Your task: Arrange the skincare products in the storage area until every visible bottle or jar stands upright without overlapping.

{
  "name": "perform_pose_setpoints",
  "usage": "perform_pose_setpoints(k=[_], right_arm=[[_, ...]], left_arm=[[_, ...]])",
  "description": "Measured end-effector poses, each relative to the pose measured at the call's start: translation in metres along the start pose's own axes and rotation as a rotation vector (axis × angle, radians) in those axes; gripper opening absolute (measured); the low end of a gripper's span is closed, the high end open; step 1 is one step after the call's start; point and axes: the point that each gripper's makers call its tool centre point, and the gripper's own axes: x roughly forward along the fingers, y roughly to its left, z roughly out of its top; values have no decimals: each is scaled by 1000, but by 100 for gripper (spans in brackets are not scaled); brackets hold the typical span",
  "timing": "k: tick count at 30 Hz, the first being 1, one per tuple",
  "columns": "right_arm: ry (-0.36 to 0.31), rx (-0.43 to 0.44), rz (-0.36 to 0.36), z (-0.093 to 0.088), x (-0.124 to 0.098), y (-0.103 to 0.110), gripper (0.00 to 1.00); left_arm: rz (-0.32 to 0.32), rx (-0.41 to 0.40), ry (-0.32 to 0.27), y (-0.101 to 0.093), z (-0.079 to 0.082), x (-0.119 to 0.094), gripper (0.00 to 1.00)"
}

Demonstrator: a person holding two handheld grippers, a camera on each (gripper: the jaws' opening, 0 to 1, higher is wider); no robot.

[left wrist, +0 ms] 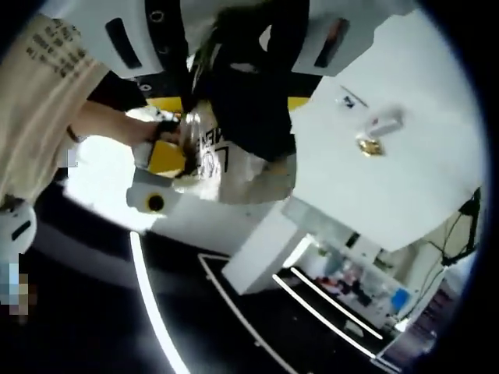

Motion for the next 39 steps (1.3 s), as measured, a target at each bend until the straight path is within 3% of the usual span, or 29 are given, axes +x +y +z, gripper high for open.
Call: perform_pose_setpoints(k=[3,11,21,24,27,31,36,39], right_arm=[[11,12,-37,-2,4,-8,1],[57,50,-145,-12,10,-26,1],[70,44,-245,-14,1,-33,1],[63,35,-269,-13,-3,-34,1],[41,13,-277,-8,-9,-35,1],[8,-2,-285,1,-18,-37,5],[-42,48,-288,8,-31,-38,11],[-38,63,-288,5,-36,-38,15]], left_arm=[[23,-4,-6,1,-1,-3,25],[138,-103,-13,12,-4,2,20],[150,-172,1,10,-4,8,16],[117,-184,3,5,-2,13,13],[34,-245,-27,-6,5,18,7],[-18,-239,-34,-14,11,22,5],[-92,-252,-34,-25,22,27,4],[-121,-275,-37,-27,29,28,3]])
